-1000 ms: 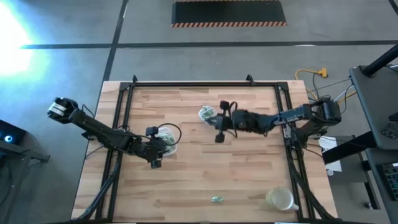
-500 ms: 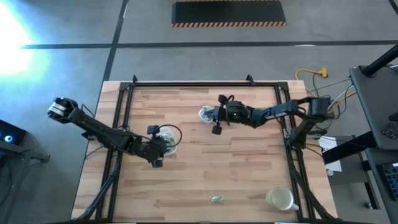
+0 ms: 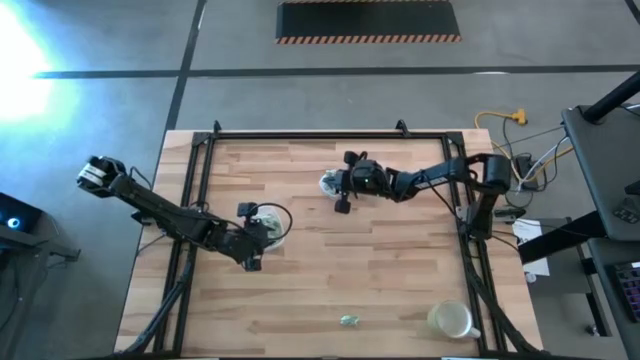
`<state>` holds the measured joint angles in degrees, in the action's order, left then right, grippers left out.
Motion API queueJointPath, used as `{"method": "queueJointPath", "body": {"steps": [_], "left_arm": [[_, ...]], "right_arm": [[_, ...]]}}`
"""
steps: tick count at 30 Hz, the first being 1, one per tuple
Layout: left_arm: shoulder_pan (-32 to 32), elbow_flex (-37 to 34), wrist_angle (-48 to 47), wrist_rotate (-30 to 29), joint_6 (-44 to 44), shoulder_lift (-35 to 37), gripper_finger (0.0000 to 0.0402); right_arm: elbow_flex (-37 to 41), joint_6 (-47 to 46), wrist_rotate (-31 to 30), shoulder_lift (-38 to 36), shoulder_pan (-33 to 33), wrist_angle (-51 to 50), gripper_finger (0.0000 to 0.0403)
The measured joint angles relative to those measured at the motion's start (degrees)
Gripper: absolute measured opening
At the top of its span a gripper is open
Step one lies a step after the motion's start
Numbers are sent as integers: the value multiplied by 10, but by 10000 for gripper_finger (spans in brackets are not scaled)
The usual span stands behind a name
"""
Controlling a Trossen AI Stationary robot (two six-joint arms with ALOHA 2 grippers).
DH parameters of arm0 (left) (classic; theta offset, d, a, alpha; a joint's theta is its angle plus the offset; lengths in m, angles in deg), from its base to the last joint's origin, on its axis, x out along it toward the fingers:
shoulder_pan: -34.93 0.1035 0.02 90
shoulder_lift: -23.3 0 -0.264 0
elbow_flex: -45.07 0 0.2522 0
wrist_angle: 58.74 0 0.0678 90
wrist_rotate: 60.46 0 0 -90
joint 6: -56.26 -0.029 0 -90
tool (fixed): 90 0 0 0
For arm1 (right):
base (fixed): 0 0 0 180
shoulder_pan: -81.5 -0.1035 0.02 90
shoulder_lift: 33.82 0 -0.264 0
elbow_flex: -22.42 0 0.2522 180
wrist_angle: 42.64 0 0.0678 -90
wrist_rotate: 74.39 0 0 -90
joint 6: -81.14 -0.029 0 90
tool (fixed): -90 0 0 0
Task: Pick and place items into bin
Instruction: Put the stevia packet into the small transparent container
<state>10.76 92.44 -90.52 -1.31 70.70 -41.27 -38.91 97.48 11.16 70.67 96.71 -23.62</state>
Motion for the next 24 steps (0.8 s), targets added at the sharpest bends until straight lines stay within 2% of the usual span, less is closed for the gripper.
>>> {"method": "queueJointPath", "body": {"steps": [14,18,24], "left_arm": [[0,0,0,0,1,0,132],[0,-1,0,0,1,0,132],[0,-1,0,2,1,0,132]], "right_arm": [[1,-43,0,4,19,-24,15],[1,-42,0,4,19,-26,44],[1,-32,-1,-2,19,-26,109]]}}
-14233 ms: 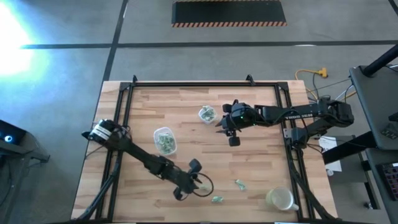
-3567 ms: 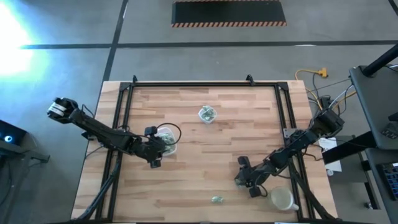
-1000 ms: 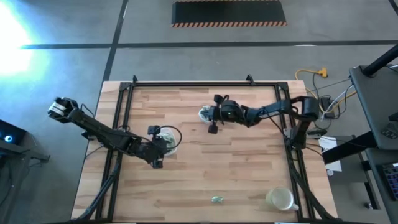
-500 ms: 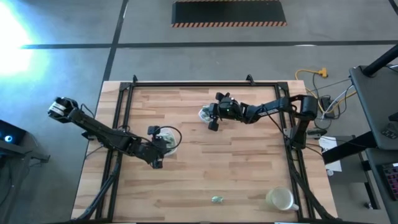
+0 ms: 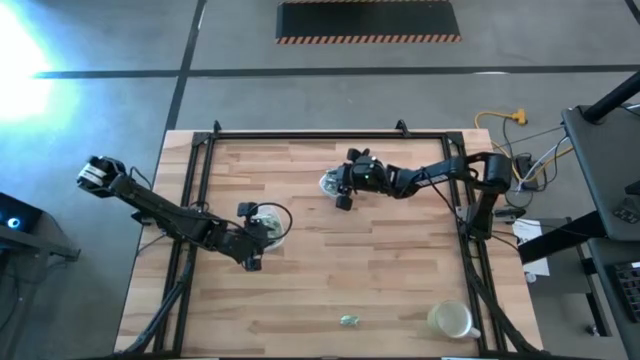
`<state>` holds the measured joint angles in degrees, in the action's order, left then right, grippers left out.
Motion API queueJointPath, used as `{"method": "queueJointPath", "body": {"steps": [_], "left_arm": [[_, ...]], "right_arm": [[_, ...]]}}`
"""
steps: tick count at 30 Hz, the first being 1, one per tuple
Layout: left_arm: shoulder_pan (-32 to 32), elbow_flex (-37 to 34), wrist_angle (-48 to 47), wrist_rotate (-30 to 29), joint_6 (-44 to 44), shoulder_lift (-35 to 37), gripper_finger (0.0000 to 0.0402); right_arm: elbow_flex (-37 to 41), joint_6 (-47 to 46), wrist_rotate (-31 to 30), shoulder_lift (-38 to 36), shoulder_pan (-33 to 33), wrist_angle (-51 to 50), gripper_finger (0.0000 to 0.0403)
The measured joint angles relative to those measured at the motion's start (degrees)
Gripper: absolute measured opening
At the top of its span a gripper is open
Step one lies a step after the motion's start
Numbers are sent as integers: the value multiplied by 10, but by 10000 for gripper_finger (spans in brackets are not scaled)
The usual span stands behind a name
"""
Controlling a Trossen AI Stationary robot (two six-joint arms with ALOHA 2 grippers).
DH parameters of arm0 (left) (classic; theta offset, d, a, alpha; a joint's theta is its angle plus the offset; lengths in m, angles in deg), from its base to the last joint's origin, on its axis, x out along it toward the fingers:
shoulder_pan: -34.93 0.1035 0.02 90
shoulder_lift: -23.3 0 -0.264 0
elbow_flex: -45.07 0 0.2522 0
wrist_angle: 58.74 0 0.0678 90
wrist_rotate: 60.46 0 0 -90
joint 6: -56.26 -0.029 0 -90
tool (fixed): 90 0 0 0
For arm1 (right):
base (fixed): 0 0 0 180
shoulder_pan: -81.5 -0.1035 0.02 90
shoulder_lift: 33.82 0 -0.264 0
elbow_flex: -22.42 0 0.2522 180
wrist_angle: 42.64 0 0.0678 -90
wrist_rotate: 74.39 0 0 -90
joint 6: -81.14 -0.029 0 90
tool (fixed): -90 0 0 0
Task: Pick and place items into bin
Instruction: Put the stevia packet into the small transparent container
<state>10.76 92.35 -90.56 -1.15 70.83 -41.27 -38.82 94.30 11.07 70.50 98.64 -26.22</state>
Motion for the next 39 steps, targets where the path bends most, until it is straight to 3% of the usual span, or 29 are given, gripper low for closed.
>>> {"method": "queueJointPath", "body": {"steps": [5,9,15,18,23,30,39], "left_arm": [[0,-1,0,1,0,0,132],[0,1,1,1,0,0,132],[0,0,50,23,-1,0,132],[0,0,86,41,-9,-3,132],[0,0,139,70,-35,-14,132],[0,0,137,72,-35,-25,132],[0,0,137,71,-35,-25,132]], "right_arm": [[0,23,-33,-38,-4,-5,145],[0,26,-25,-97,-19,-72,152],[0,19,119,-204,-51,-282,152],[10,-14,187,-241,-73,-337,147],[45,-41,241,-265,-129,-343,139],[92,-100,246,-248,-248,-341,132],[117,-91,243,-171,-394,-154,131]]}}
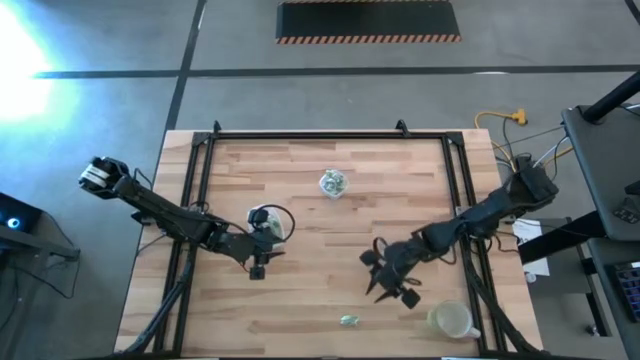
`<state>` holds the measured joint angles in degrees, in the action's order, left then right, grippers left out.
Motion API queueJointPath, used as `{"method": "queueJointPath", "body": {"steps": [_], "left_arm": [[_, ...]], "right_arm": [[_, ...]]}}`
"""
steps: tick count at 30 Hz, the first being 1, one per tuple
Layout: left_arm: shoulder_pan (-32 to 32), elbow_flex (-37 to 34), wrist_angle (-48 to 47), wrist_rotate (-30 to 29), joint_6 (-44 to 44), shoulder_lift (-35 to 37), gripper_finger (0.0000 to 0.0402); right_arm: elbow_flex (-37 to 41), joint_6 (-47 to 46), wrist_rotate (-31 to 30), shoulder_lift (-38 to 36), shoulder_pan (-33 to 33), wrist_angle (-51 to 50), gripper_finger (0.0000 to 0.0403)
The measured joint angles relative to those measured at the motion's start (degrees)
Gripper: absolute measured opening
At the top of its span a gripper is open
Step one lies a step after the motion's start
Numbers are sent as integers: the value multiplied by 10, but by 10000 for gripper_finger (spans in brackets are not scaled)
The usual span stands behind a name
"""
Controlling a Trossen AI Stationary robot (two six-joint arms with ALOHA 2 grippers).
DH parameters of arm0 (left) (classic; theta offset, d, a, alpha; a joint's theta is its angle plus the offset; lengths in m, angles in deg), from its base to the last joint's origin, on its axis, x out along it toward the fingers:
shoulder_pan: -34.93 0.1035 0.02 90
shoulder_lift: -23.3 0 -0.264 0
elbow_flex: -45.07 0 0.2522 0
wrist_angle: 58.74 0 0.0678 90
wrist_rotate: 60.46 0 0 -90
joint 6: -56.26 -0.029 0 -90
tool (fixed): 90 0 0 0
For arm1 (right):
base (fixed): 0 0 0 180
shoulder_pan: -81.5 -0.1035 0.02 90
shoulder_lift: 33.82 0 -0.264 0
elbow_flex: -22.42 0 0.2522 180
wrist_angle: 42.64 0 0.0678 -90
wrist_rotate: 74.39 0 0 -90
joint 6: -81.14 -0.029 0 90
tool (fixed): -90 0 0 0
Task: Pick and place items into bin
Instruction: Put the stevia packet into the small transparent container
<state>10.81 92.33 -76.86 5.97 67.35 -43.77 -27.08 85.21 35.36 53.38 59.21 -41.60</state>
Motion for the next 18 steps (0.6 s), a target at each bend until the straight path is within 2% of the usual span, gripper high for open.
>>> {"method": "queueJointPath", "body": {"steps": [7,18], "left_arm": [[0,-1,-11,10,0,0,132],[0,-2,-12,28,0,0,132]], "right_arm": [[-34,4,-46,65,-18,59,120],[-105,-11,-48,194,-17,100,125]]}}
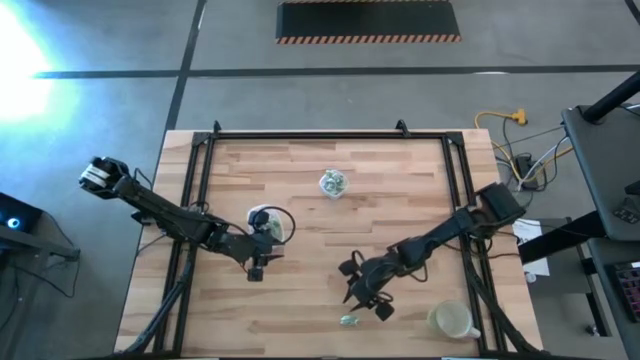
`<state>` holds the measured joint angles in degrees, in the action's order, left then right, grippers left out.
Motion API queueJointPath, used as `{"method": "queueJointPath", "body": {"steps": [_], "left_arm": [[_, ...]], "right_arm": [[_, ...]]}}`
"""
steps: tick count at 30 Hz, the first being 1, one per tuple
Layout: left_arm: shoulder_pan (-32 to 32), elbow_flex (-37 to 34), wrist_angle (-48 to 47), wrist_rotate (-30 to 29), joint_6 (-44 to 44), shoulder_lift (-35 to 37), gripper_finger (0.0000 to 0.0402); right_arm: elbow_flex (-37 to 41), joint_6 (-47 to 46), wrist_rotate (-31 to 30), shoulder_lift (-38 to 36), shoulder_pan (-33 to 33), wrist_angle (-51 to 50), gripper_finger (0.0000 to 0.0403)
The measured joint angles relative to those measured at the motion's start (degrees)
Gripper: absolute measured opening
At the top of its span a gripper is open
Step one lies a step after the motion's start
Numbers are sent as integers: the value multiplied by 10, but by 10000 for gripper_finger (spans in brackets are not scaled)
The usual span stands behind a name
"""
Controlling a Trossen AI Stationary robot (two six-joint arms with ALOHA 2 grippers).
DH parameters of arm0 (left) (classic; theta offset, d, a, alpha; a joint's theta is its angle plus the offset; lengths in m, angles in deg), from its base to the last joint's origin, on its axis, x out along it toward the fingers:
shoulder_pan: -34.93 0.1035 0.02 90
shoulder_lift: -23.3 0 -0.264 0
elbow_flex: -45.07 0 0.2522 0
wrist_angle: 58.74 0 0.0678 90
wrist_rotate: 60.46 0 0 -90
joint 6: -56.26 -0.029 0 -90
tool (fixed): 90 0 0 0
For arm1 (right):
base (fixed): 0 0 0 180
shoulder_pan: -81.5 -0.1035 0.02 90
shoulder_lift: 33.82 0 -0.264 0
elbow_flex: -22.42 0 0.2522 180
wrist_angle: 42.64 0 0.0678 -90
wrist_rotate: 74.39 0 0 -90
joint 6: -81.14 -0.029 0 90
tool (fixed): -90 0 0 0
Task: Pick and place items into bin
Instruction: Put the stevia packet into the small transparent container
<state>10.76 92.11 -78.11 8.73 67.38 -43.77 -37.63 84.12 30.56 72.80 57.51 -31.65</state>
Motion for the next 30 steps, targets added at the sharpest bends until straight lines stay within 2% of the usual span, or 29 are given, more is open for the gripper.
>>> {"method": "queueJointPath", "body": {"steps": [9,14,19,30], "left_arm": [[0,0,6,0,0,0,132],[0,-1,6,0,0,0,132],[0,-2,6,0,0,0,132],[0,-8,6,0,2,0,132]], "right_arm": [[-15,-13,6,33,0,3,156],[-13,-28,47,44,0,24,180],[-14,-29,53,44,-3,26,199],[-14,-23,57,50,-10,44,204]]}}
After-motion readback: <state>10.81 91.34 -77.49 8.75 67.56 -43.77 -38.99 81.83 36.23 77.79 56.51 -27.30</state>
